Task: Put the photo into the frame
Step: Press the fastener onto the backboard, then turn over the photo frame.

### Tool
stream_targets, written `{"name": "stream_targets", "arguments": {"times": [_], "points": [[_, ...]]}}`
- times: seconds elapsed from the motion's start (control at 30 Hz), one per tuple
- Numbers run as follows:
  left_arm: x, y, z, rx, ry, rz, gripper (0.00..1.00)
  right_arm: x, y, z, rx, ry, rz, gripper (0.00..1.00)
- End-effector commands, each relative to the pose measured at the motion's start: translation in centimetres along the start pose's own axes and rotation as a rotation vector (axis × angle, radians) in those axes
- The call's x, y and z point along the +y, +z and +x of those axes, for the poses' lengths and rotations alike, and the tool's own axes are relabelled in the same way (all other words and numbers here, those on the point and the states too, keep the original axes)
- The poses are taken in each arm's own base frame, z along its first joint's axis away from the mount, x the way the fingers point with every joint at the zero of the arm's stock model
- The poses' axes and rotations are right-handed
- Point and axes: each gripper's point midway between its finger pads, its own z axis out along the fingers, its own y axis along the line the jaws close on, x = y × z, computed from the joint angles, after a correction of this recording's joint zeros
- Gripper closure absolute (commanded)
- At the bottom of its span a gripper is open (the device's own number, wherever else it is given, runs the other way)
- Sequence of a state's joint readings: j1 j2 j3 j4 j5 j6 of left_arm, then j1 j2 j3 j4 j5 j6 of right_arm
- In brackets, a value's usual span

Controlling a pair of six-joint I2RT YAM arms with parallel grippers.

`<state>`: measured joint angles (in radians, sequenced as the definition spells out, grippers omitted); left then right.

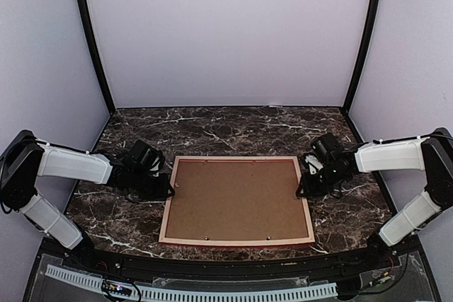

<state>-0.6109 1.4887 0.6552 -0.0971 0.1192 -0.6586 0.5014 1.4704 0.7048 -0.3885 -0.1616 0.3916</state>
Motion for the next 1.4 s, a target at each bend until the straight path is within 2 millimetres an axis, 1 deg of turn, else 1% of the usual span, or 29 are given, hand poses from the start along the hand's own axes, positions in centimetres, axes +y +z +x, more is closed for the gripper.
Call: {"name": "stream_targets", "arguments": {"times": [0.0, 0.4, 0.5, 0.57, 0.63, 0.77, 0.83, 0.93, 1.03, 1.13, 1.27, 1.37], "points": [[-0.1, 0.0, 1.2, 0.052, 0.019, 0.005, 0.80, -0.7, 0.4, 0.6, 0.026, -0.014, 0.037, 0.70], [-0.3, 0.0, 1.1, 0.056, 0.028, 0.007, 0.80, -0.4, 1.0, 0.6, 0.048, -0.018, 0.025, 0.85], [-0.3, -0.1, 1.1, 0.054, 0.028, 0.007, 0.80, -0.1, 0.7, 0.4, 0.039, -0.019, 0.005, 0.85], [-0.4, -0.1, 1.0, 0.053, 0.027, 0.008, 0.80, 0.3, 0.3, -0.1, 0.021, -0.015, -0.018, 0.81], [-0.4, -0.1, 1.1, 0.053, 0.024, 0.009, 0.80, 0.7, -0.1, -0.6, 0.003, -0.015, -0.039, 0.75], [-0.3, 0.0, 1.1, 0.046, 0.018, 0.013, 0.80, 1.0, -0.8, -1.4, -0.027, -0.007, -0.048, 0.58], [-0.2, 0.0, 1.3, 0.046, 0.011, 0.015, 0.80, 1.0, -1.1, -1.4, -0.036, 0.000, -0.044, 0.51], [-0.1, 0.0, 1.4, 0.044, 0.003, 0.016, 0.80, 0.7, -1.4, -1.1, -0.045, 0.012, -0.030, 0.44], [-0.1, -0.1, 1.3, 0.037, 0.001, 0.020, 0.80, 0.3, -1.7, -0.3, -0.052, 0.049, -0.030, 0.41], [-0.3, -0.2, 1.1, 0.027, 0.003, 0.023, 0.80, 0.3, -2.1, 0.7, -0.070, 0.087, -0.047, 0.39], [-0.5, -0.5, 0.6, 0.010, 0.010, 0.025, 0.74, 0.5, -2.3, 2.3, -0.076, 0.115, -0.060, 0.38], [-0.9, -0.7, 0.2, 0.001, 0.015, 0.033, 0.71, 0.6, -2.0, 3.5, -0.067, 0.122, -0.067, 0.38]]}}
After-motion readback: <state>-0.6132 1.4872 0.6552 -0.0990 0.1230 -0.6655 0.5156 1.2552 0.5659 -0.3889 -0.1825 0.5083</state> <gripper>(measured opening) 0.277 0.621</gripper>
